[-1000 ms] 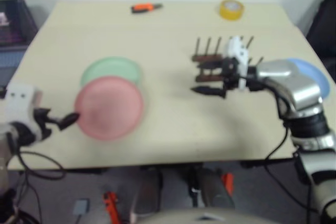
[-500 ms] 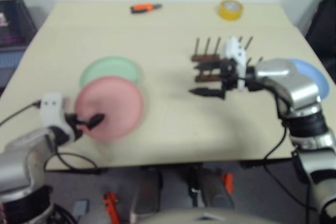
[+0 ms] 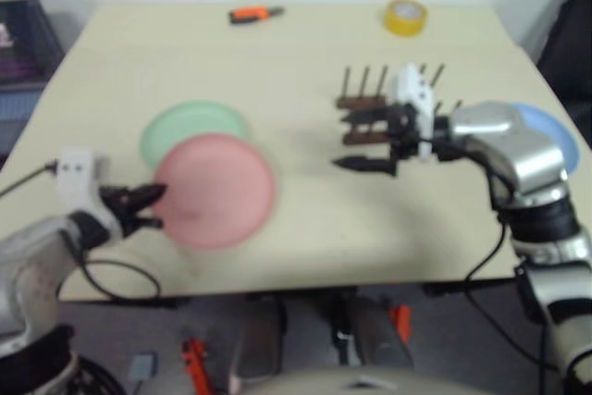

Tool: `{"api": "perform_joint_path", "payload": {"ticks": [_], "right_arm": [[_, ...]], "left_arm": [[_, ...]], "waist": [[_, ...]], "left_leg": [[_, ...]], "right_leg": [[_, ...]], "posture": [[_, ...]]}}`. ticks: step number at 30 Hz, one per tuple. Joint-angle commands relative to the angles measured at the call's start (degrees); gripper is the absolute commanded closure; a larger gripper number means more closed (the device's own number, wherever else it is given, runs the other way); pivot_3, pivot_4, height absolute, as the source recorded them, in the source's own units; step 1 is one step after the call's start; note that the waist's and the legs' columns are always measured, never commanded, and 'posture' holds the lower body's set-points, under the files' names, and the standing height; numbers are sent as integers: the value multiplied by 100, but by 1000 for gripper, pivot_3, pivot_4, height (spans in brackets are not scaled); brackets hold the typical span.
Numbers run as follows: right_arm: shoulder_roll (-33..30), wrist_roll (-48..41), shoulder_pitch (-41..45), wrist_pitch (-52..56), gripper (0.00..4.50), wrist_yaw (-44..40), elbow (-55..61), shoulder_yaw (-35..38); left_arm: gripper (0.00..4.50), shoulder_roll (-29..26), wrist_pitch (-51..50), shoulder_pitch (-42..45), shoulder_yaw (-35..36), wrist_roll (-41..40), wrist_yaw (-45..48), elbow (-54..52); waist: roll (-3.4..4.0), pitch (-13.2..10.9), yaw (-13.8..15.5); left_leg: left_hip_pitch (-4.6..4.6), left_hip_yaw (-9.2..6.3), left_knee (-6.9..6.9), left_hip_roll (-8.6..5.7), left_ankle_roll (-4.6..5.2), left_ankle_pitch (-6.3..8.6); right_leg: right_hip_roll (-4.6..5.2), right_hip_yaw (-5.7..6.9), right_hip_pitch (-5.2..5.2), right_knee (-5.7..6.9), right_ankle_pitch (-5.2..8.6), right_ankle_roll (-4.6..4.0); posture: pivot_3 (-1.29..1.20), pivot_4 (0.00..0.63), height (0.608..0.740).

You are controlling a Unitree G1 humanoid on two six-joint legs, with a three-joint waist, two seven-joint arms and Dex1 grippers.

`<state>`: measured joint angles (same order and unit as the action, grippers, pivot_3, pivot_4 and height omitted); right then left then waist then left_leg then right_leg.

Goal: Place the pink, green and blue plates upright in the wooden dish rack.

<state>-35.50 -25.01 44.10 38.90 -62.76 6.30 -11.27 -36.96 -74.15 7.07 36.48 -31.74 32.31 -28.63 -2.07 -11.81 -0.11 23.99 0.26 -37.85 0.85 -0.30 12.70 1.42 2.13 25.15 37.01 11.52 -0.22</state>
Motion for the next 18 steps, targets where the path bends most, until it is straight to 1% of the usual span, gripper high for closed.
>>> {"api": "perform_joint_path", "payload": {"ticks": [1,2,3,4,6,7,8,9,11,13,18], "right_arm": [[-116,-606,116,151,0,-371,566,403],[-127,-689,106,144,0,-433,641,442],[-125,-706,90,34,0,-500,741,430],[-124,-705,77,-47,0,-538,807,416],[3,-588,95,-413,0,-508,914,378],[106,-275,169,-718,0,-371,882,207],[225,225,262,-1139,0,-147,768,-73],[311,590,323,-1428,0,6,670,-274],[438,1431,419,-2041,0,356,379,-717],[501,2172,431,-2630,0,614,128,-1117],[950,3127,240,-3080,0,1182,-223,-1717]], "left_arm": [[4486,82,-490,984,347,-726,-184,-508],[4486,178,-680,1364,389,-930,-283,-579],[4486,288,-897,1877,400,-1014,-474,-579],[4486,362,-1062,2212,414,-1051,-620,-570],[4486,400,-1136,2882,140,-790,-1070,-396],[4486,373,-1039,3259,-315,-434,-1442,-149],[4486,373,-937,3605,-818,-108,-1780,108],[4486,373,-875,3815,-1152,104,-1991,285],[4486,463,-804,4109,-1631,378,-2254,566],[4486,627,-739,4295,-1885,587,-2465,791],[4486,1139,-772,4554,-1970,821,-2814,1066]], "waist": [[-2,0,25],[-4,-1,67],[-14,3,80],[-18,6,93],[-21,9,82],[-21,9,58],[-21,9,46],[-21,9,22],[-21,9,-12],[-21,9,-16],[-21,9,-13]], "left_leg": [[1,-4,-2,1,0,0],[2,-10,-5,1,0,0],[4,-17,-12,-2,0,-1],[4,-18,-14,0,-1,-2],[-7,-9,-16,-4,-1,-2],[-13,-3,-14,-7,-1,-2],[-19,5,-13,-9,-1,-1],[-21,5,-14,-10,-1,-2],[-27,6,-12,-10,-6,-5],[-28,6,-8,-7,-9,-7],[5,9,-1,0,-23,-15]], "right_leg": [[-4,2,-2,1,0,1],[-7,6,-5,0,-1,2],[-18,15,-9,1,-2,4],[-22,17,-13,-2,-5,9],[-23,7,-28,-5,-10,17],[-22,1,-33,-9,-13,22],[-20,-2,-36,-8,-14,24],[-20,-4,-38,-8,-16,28],[-21,-13,-38,-4,-20,34],[-22,-15,-36,-4,-19,33],[-13,-18,5,0,-19,25]], "posture": [[0,150,740],[0,150,740],[0,150,740],[0,150,740],[0,150,740],[0,150,740],[0,150,740],[0,150,740],[0,150,740],[0,150,740],[0,150,740]]}}
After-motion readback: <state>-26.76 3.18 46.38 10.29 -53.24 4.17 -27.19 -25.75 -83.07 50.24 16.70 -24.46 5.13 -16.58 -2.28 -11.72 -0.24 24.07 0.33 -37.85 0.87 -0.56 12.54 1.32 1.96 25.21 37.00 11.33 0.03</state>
